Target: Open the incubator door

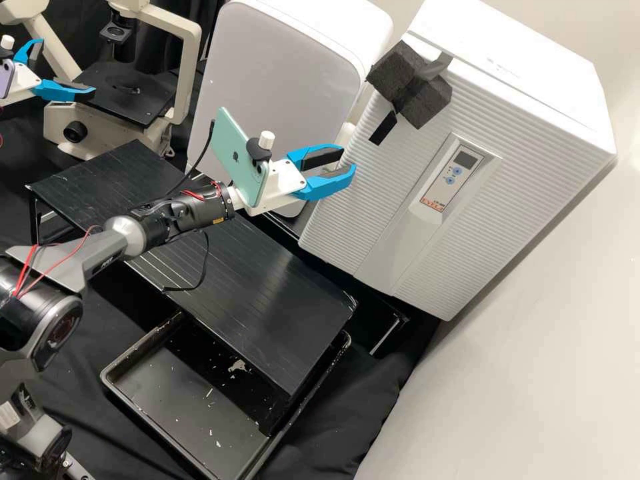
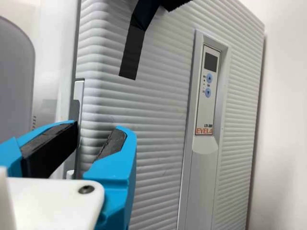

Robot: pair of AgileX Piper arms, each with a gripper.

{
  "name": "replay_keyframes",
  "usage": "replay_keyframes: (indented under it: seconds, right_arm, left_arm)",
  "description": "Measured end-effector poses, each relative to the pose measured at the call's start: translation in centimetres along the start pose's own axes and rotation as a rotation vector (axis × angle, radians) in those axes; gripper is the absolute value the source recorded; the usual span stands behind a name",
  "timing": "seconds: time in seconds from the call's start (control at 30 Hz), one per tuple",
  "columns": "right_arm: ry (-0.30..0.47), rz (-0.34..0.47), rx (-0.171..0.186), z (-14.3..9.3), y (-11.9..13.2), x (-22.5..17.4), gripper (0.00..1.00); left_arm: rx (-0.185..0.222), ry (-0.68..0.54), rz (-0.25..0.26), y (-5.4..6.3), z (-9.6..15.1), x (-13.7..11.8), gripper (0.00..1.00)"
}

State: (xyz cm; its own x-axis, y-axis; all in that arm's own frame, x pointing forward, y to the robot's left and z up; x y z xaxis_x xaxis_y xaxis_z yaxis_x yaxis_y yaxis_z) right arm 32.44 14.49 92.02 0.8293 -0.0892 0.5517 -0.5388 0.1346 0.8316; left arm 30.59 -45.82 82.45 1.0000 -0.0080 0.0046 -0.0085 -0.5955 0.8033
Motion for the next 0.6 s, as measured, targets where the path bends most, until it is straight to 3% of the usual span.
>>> replay_keyframes:
  seconds: [0.23, 0.6]
  right_arm:
    - [-0.007, 0.004, 0.008, 0.5, 1.1, -1.1, 0.0]
    - [-0.04, 0.024, 0.065, 1.4, 3.6, -3.7, 0.0]
  left_arm:
    - [0.0, 0.0, 0.0, 0.0, 0.0, 0.0, 1.0]
    - [0.0, 0.0, 0.0, 0.0, 0.0, 0.0, 1.0]
